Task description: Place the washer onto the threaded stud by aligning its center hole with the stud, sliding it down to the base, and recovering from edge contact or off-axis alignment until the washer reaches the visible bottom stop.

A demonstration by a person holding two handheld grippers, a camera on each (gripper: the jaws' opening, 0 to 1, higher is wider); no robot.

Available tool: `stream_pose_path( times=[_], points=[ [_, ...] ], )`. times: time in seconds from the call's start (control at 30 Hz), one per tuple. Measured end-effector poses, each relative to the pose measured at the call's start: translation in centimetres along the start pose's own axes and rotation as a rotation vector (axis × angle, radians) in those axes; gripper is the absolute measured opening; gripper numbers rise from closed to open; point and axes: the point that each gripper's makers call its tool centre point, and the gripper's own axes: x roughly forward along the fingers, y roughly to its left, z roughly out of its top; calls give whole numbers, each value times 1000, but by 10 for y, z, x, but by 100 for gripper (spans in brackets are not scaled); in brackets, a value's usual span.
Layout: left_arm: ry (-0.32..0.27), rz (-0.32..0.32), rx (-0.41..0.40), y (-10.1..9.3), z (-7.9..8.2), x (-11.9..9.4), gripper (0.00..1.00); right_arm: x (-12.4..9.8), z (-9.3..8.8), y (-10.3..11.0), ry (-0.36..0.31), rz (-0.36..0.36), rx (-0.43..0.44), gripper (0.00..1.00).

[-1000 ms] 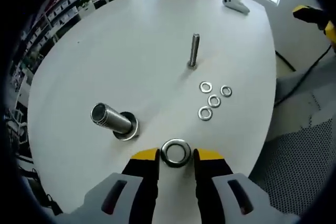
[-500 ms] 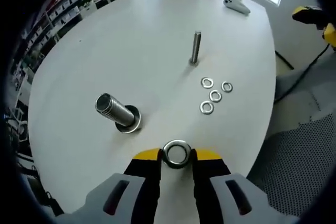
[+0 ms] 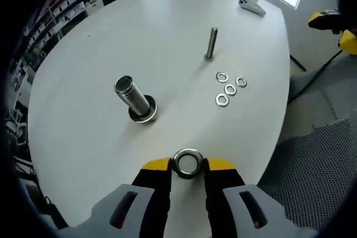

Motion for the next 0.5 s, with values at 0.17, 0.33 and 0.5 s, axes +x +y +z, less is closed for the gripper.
stream_pose_path(
  times=[0.17, 0.33, 0.5],
  points=[
    [4, 2, 1, 0, -2, -1, 22, 0, -1, 1, 4, 5, 5, 43],
    [27, 9, 60, -3, -1, 0, 23, 0, 1, 0, -4, 5, 8, 43],
    [90, -10, 76, 0, -1, 1, 21, -1, 3, 0, -15, 9, 17, 43]
  ],
)
